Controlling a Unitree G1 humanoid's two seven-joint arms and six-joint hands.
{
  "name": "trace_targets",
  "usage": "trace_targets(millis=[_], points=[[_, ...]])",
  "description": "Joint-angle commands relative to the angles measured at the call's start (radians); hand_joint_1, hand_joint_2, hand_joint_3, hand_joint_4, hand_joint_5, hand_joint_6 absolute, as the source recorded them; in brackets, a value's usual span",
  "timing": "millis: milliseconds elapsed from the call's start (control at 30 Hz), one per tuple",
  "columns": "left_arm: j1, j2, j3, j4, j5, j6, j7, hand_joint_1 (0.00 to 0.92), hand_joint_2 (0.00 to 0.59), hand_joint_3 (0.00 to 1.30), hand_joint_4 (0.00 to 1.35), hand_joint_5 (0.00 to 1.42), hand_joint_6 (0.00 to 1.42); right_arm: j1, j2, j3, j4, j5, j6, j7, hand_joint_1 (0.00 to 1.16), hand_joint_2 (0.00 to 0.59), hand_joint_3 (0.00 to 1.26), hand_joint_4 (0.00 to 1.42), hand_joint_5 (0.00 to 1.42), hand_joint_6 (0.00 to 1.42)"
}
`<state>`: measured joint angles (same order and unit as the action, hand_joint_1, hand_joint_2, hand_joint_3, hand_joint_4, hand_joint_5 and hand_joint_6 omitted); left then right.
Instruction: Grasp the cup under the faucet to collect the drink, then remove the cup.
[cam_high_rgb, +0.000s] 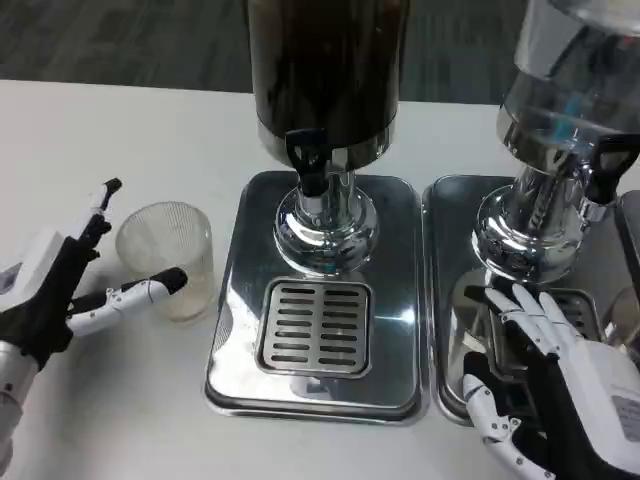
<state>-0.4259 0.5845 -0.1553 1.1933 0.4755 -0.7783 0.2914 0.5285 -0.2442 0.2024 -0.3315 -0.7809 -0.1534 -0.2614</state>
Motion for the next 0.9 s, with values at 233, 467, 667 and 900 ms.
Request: trace_targets(millis=[233, 467, 667, 900], points=[[-0.049, -0.014, -0.049, 0.041, 0.009, 0.03, -0.038, 0.197, 0.019, 0.01, 0.0, 0.16, 0.32, 0.01, -0.009, -0.013, -0.032, -0.005, 0.001, 0.008, 0.24, 0.502, 0.18, 0.07, 0.04, 0.1], [-0.068, -0.038, -0.087, 0.053, 0.023, 0.048, -0.033, 0.199, 0.02, 0.01, 0.0, 0.16, 0.32, 0.018, -0.033, -0.047, -0.006, 0.036, -0.035, 0.005, 0.24, 0.502, 0.19, 0.07, 0.04, 0.1], [-0.071, -0.044, -0.103, 0.054, 0.025, 0.049, -0.02, 0.204, 0.029, 0.01, 0.0, 0.15, 0.32, 0.011, -0.042, -0.053, -0.018, 0.042, -0.031, 0.012, 0.24, 0.502, 0.19, 0.08, 0.04, 0.1], [-0.075, -0.047, -0.133, 0.052, 0.048, 0.082, 0.04, 0.225, 0.044, 0.05, 0.01, 0.18, 0.35, 0.016, -0.042, -0.06, -0.031, 0.058, -0.034, 0.018, 0.24, 0.502, 0.19, 0.08, 0.05, 0.1]])
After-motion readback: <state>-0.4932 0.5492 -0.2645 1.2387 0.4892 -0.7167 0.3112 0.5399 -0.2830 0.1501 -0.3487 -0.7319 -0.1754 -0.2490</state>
